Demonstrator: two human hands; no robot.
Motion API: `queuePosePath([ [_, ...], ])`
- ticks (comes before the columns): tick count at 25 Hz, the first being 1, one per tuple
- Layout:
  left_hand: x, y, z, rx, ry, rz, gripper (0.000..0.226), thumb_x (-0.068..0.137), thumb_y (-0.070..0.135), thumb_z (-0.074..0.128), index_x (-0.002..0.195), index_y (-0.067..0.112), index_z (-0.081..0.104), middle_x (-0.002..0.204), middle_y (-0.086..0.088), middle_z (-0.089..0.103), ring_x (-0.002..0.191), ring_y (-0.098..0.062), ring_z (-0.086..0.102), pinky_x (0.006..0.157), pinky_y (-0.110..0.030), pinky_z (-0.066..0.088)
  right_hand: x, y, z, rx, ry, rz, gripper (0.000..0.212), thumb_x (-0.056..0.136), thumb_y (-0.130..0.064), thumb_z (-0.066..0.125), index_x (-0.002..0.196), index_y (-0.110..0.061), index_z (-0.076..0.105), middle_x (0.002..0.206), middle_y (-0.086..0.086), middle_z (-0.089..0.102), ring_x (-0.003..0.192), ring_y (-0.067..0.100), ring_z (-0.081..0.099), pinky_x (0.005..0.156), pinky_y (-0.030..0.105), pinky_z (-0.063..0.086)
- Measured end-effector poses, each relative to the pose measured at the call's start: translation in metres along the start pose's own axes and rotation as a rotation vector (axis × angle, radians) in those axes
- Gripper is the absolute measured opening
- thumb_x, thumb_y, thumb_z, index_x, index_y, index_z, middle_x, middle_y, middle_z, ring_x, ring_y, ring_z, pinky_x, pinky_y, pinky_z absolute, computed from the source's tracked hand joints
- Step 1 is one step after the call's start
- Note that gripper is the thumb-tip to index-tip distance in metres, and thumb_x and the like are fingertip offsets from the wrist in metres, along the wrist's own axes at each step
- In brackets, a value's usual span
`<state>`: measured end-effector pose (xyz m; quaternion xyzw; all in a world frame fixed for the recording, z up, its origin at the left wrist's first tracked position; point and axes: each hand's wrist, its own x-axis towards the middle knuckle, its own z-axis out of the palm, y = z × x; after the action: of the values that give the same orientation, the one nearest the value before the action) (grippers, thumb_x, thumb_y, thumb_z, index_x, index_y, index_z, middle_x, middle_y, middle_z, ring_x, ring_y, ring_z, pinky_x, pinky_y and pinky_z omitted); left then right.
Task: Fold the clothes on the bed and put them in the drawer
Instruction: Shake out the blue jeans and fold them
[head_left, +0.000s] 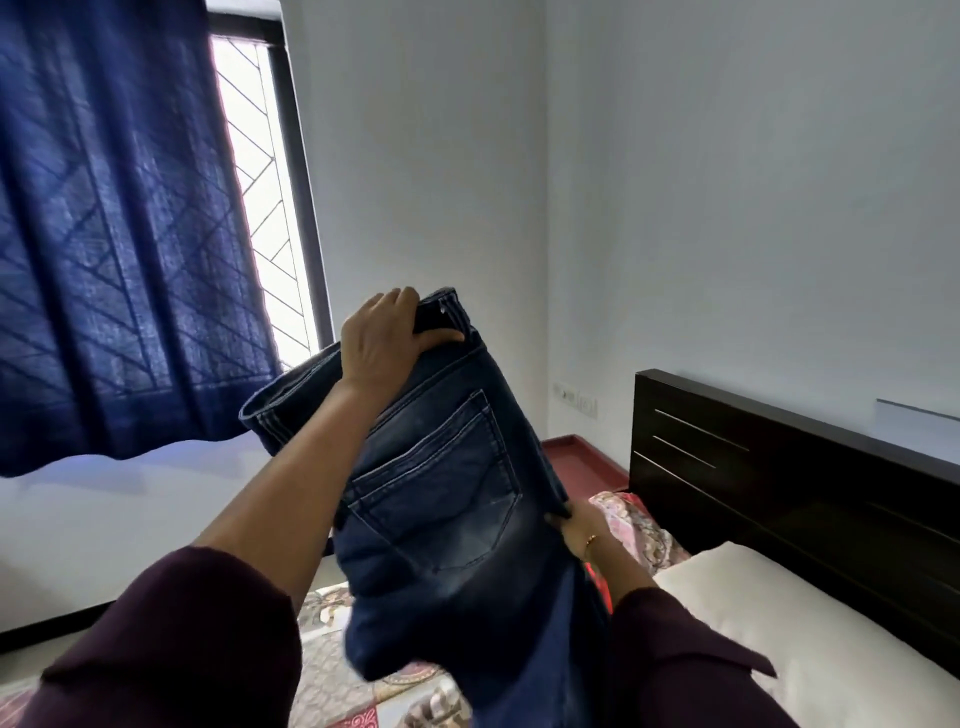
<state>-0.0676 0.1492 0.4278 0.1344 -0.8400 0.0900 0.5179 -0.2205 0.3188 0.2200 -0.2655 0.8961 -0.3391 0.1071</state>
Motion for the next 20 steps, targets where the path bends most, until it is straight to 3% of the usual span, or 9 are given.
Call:
queuePosePath([
  [5, -0.017, -0.022, 0.001, -0.243, 0.076, -0.431, 0.059, 0.076, 0.055, 0.065, 0.096, 0.0, 0.054, 0.093, -0.014, 0.061, 0.085, -0.03, 0.057, 0.068, -0.034, 0.036, 0.039, -0.052, -0.089, -0.241, 0.474, 0.019, 0.03, 0.096, -0.007, 0.04, 0.119, -0.001, 0.059, 0.123, 0.018, 0.059, 0.116, 0.033, 0.054, 0.096, 0.034, 0.039],
  [7, -0.03, -0.03, 0.006, -0.386, 0.07, -0.519, 0.059, 0.075, 0.045, 0.073, 0.114, 0.005, 0.054, 0.1, -0.01, 0.063, 0.093, -0.027, 0.059, 0.075, -0.032, 0.039, 0.047, -0.08, -0.134, -0.139, 0.664, -0.053, 0.032, 0.095, 0.001, 0.035, 0.116, 0.004, 0.059, 0.121, 0.023, 0.059, 0.112, 0.037, 0.054, 0.095, 0.037, 0.038],
  [9, -0.046, -0.033, 0.014, -0.424, -0.03, -0.553, 0.079, 0.072, 0.036, 0.079, 0.137, 0.016, 0.041, 0.097, -0.004, 0.063, 0.091, -0.02, 0.059, 0.08, -0.031, 0.042, 0.047, -0.106, -0.168, -0.066, 0.789, -0.206, 0.034, 0.093, 0.004, 0.033, 0.113, 0.008, 0.059, 0.12, 0.026, 0.056, 0.108, 0.04, 0.052, 0.092, 0.038, 0.033],
  [10, -0.056, -0.034, 0.022, -0.389, -0.111, -0.536, 0.081, 0.072, 0.035, 0.08, 0.14, 0.019, 0.039, 0.096, -0.005, 0.064, 0.089, -0.021, 0.06, 0.08, -0.031, 0.044, 0.046, -0.116, -0.177, -0.055, 0.822, -0.289, 0.034, 0.091, 0.005, 0.034, 0.113, 0.009, 0.059, 0.121, 0.027, 0.055, 0.108, 0.042, 0.05, 0.091, 0.037, 0.031],
  [12, -0.076, -0.029, 0.039, -0.292, -0.241, -0.453, 0.059, 0.074, 0.034, 0.078, 0.124, 0.015, 0.054, 0.102, -0.009, 0.065, 0.092, -0.029, 0.063, 0.076, -0.032, 0.045, 0.042, -0.123, -0.18, -0.035, 0.851, -0.391, 0.034, 0.09, 0.006, 0.035, 0.114, 0.008, 0.059, 0.124, 0.024, 0.052, 0.11, 0.041, 0.047, 0.089, 0.035, 0.031],
  [14, -0.096, -0.017, 0.054, -0.209, -0.374, -0.392, 0.04, 0.078, 0.031, 0.072, 0.108, 0.01, 0.056, 0.106, -0.009, 0.06, 0.093, -0.033, 0.06, 0.074, -0.034, 0.043, 0.043, -0.105, -0.161, -0.05, 0.821, -0.368, 0.034, 0.092, 0.003, 0.034, 0.115, 0.007, 0.058, 0.126, 0.021, 0.052, 0.112, 0.039, 0.044, 0.086, 0.032, 0.031],
  [18, -0.148, 0.003, 0.08, 0.138, -0.711, -0.168, 0.035, 0.086, 0.031, 0.056, 0.115, 0.013, 0.049, 0.118, -0.004, 0.056, 0.109, -0.026, 0.056, 0.09, -0.033, 0.037, 0.05, -0.014, -0.089, -0.062, 0.636, -0.095, 0.031, 0.094, -0.004, 0.035, 0.114, 0.002, 0.058, 0.125, 0.022, 0.054, 0.115, 0.04, 0.046, 0.089, 0.034, 0.03],
  [20, -0.184, 0.007, 0.094, 0.151, -0.845, -0.121, 0.036, 0.084, 0.027, 0.055, 0.117, 0.013, 0.049, 0.122, -0.005, 0.055, 0.116, -0.025, 0.05, 0.092, -0.033, 0.04, 0.038, 0.037, -0.043, 0.052, 0.526, 0.087, 0.031, 0.097, -0.009, 0.036, 0.115, -0.001, 0.059, 0.125, 0.023, 0.055, 0.115, 0.039, 0.05, 0.09, 0.037, 0.036],
])
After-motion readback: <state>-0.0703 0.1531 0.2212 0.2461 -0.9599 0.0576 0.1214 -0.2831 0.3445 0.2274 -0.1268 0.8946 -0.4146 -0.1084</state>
